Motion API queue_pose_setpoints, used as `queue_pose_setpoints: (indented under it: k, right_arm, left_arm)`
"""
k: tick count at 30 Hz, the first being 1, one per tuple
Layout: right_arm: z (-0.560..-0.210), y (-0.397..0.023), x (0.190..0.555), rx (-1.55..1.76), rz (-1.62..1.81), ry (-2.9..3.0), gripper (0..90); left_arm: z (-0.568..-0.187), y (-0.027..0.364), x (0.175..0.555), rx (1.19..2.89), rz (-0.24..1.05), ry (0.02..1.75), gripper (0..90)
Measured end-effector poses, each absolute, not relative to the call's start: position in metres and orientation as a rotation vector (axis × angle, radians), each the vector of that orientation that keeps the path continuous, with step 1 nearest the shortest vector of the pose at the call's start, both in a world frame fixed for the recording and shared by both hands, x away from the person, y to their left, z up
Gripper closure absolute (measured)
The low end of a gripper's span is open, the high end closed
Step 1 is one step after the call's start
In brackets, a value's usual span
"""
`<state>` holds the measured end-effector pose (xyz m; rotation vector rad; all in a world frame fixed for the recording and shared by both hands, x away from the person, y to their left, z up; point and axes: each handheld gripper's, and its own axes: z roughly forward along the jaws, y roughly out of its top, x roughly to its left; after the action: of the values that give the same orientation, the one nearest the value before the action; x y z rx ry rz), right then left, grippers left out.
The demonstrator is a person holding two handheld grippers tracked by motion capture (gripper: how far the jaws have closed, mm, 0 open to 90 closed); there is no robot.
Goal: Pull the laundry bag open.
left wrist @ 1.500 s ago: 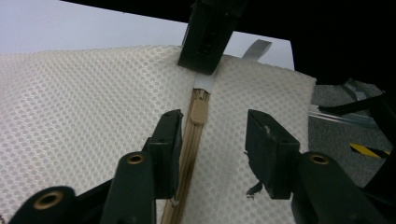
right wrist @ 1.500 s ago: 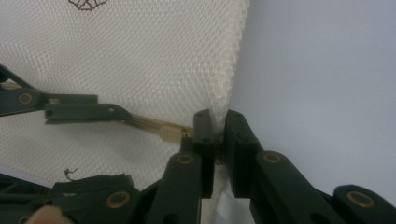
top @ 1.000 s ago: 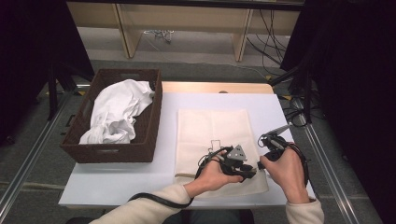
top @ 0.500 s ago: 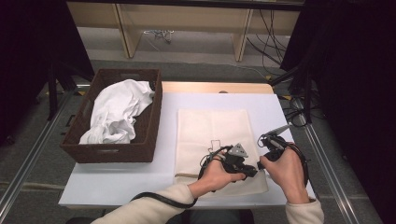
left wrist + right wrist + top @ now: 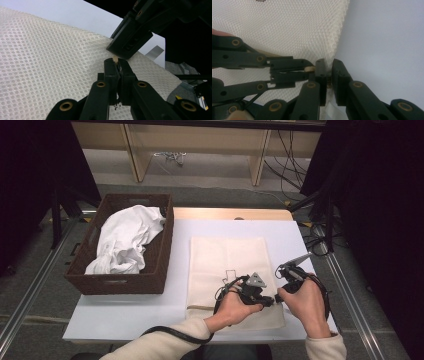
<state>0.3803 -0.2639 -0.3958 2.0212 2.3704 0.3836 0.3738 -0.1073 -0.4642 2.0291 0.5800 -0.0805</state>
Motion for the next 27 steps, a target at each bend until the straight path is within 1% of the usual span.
queue_pose_setpoints:
  k: [3, 5, 8, 11, 12, 13, 18, 19, 21, 27]
  right_arm:
    - [-0.398, -0.268, 0.381, 1.985, 0.365, 2.394, 85.0]
    - [-0.399, -0.269, 0.382, 2.004, 0.356, 2.375, 85.0]
    - [-0.399, -0.268, 0.382, 2.046, 0.363, 2.346, 85.1]
    - [-0.399, -0.269, 0.382, 2.016, 0.345, 2.372, 85.3]
    - [-0.399, -0.268, 0.382, 2.052, 0.326, 2.358, 85.3]
    - [-0.402, -0.27, 0.383, 2.014, 0.364, 2.363, 85.3]
    - [-0.403, -0.27, 0.384, 2.022, 0.342, 2.381, 85.4]
    - [-0.404, -0.269, 0.385, 2.024, 0.373, 2.368, 85.4]
    - [-0.405, -0.269, 0.385, 2.036, 0.319, 2.367, 85.5]
    - [-0.406, -0.267, 0.385, 2.076, 0.309, 2.323, 85.5]
  left_arm:
    - [-0.463, -0.106, 0.372, 2.019, -0.076, 0.599, 86.8]
    - [-0.462, -0.104, 0.372, 2.018, -0.058, 0.597, 86.9]
    - [-0.462, -0.101, 0.372, 2.016, -0.066, 0.596, 86.9]
    - [-0.463, -0.099, 0.37, 2.007, -0.081, 0.61, 86.9]
    - [-0.463, -0.098, 0.37, 2.016, -0.104, 0.608, 87.0]
    - [-0.463, -0.098, 0.369, 2.007, -0.101, 0.618, 87.0]
    - [-0.466, -0.093, 0.367, 1.988, -0.114, 0.642, 87.1]
    - [-0.467, -0.091, 0.367, 1.99, -0.137, 0.634, 87.1]
    - [-0.466, -0.087, 0.366, 1.979, -0.118, 0.655, 87.1]
    - [-0.465, -0.078, 0.365, 1.979, -0.119, 0.652, 87.1]
